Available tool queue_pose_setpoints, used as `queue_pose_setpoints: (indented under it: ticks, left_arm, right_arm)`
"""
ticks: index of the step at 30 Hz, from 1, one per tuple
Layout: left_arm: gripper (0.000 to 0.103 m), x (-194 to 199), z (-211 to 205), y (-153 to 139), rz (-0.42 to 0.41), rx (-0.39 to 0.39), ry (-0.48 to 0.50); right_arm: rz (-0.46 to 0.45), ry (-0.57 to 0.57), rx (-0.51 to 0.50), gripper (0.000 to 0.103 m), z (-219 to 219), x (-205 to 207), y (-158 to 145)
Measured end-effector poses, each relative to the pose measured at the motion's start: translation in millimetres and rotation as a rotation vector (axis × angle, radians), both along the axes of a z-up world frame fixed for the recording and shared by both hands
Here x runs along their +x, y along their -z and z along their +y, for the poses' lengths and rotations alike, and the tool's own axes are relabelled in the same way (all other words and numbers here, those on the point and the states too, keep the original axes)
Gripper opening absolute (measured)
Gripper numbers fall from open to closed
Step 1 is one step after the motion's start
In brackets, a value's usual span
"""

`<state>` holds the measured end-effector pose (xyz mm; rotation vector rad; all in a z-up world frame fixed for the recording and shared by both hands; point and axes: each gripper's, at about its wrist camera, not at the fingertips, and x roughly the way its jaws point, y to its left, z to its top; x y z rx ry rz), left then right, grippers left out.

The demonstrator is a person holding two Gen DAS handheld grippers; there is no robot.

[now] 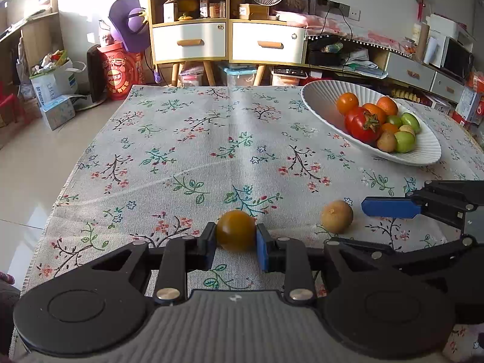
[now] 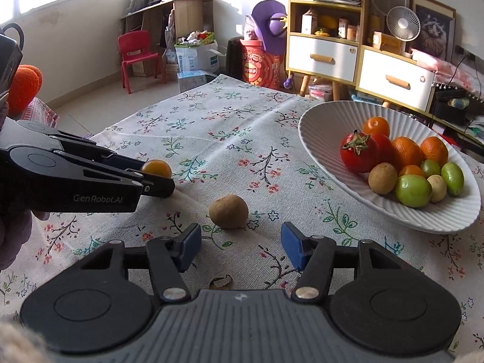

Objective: Organize fruits
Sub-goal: 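Grasp the yellow-orange tomato with the left tool while the right tool grasps the last kiwi, then carry the yellow tomato with the left tool over the bowl while the right tool carries the kiwi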

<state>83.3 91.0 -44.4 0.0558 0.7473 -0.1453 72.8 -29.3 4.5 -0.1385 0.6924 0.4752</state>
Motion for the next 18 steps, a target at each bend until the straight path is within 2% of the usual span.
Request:
queue_pose_setpoints:
  ticks: [7, 9, 18]
  left_arm:
    - [0.015, -3.9, 3.1, -0.2, 0.010, -0.005, 0.004]
    - [0.015, -5.2, 4.3, -0.7, 0.012, -0.009, 0.004]
    - [0.015, -8.3, 6.8, -1.6, 0.020, -0.016, 0.011]
  right_arm:
    - [-0.003, -0.020, 0.010, 0.035, 4.0, 2.4, -2.4]
    - [0.002, -0.025, 0.012, 0.028, 5.4, 3.0, -2.3]
    - [0.003, -0.043, 0.001, 0.026, 6.6, -2.4, -6.1]
